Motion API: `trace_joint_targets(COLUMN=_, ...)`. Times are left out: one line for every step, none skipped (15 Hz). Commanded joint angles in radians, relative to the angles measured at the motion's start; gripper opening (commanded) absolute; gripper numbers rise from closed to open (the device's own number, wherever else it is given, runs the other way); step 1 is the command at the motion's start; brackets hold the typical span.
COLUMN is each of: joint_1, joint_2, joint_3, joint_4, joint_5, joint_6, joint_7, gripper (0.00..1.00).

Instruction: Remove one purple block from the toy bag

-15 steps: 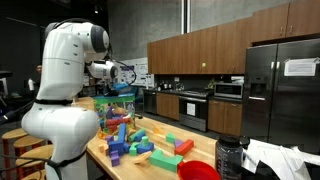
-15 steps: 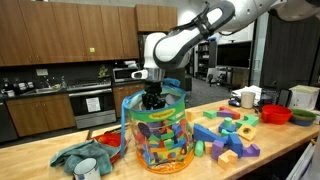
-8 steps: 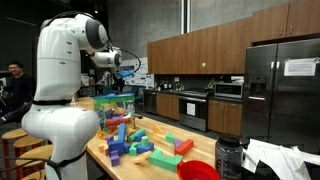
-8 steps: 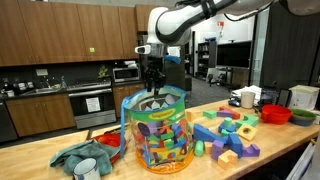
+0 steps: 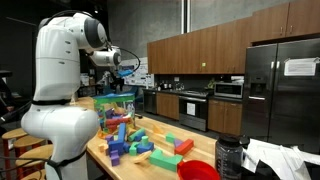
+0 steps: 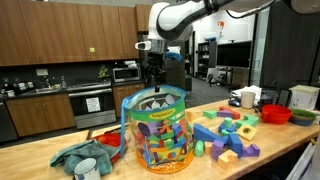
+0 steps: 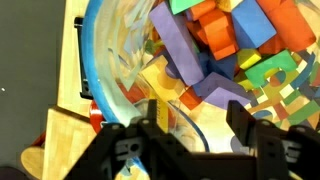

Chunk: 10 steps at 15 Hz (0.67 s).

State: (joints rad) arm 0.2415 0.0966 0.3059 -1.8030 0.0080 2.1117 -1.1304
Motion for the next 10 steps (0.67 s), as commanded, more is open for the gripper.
trace_joint_targets(joint_1=0.008, joint_2=0.002, joint_3=-0.006, joint_4=0.006, joint_5=-0.001, joint_6=-0.005, joint_7=0.002, gripper=0.95)
trace_joint_targets(joint_1=0.009, joint_2=0.002, joint_3=-0.005, joint_4=0.002, joint_5=0.0, joint_6=-0.005, joint_7=0.004, gripper=0.94)
trace_joint_targets(joint_1=0.01, joint_2=0.002, joint_3=-0.004, joint_4=-0.001, joint_5=0.004, joint_6=-0.004, joint_7=0.007, gripper=0.95)
trace_joint_targets(joint_1=0.012, joint_2=0.003, joint_3=-0.002, joint_4=-0.003, joint_5=0.008, joint_6=-0.005, joint_7=0.009, gripper=0.99)
trace_joint_targets(joint_1=0.015, joint_2=0.004, joint_3=0.0, joint_4=-0.004, joint_5=0.011, joint_6=-0.006, joint_7=0.012, gripper=1.0)
trace_joint_targets(joint_1=0.019, joint_2=0.006, joint_3=0.002, joint_4=-0.006, joint_5=0.014, joint_6=-0.004, joint_7=0.017, gripper=1.0)
trace_joint_targets(joint_1=0.022, joint_2=0.009, joint_3=0.004, joint_4=-0.008, joint_5=0.017, joint_6=-0.004, joint_7=0.023, gripper=1.0)
trace_joint_targets(joint_1=0.025, joint_2=0.011, joint_3=0.006, joint_4=-0.011, joint_5=0.021, joint_6=-0.008, joint_7=0.026, gripper=1.0)
trace_joint_targets(joint_1=0.028, joint_2=0.013, joint_3=0.008, joint_4=-0.014, joint_5=0.023, joint_6=-0.008, joint_7=0.031, gripper=1.0)
trace_joint_targets(joint_1=0.031, joint_2=0.014, joint_3=0.01, joint_4=-0.017, joint_5=0.028, joint_6=-0.012, joint_7=0.034, gripper=1.0)
